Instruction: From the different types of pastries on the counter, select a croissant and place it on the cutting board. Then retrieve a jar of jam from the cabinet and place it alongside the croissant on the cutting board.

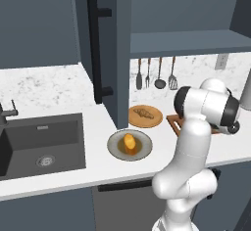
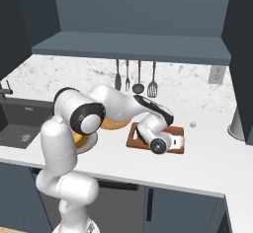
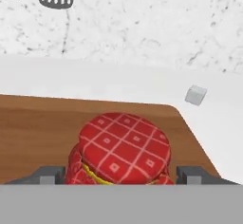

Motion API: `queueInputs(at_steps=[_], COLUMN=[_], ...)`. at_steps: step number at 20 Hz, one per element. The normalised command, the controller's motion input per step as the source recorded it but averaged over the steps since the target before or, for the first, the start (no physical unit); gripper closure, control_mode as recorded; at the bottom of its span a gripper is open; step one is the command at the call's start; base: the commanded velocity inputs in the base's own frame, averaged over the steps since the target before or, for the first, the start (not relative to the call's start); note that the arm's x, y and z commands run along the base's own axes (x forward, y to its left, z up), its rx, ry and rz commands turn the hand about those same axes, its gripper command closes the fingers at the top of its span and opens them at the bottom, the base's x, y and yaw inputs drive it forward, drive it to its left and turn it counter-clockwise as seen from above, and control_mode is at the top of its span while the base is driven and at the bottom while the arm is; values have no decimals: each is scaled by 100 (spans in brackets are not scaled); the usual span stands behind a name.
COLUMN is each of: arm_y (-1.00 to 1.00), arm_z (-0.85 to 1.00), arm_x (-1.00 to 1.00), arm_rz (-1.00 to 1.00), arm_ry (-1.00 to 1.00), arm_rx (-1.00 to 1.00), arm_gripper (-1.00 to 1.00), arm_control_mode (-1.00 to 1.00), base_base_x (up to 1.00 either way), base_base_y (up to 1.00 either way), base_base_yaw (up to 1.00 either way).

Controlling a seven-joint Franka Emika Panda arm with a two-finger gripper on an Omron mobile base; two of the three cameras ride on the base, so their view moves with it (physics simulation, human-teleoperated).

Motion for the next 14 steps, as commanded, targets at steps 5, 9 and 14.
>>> queueInputs(at_steps=[5,9,14], arm_y=[-2,3,34], arm_z=[59,91,100], arm_x=[-24,-34,0], arm_rz=[0,1,1], arm_ry=[-6,-6,14], arm_rx=[20,20,15], arm_gripper=[-100,-100,-100], arm_control_mode=[-100,-100,-100], base_base_x=[0,0,0], base_base_y=[0,0,0], base_base_yaw=[0,0,0])
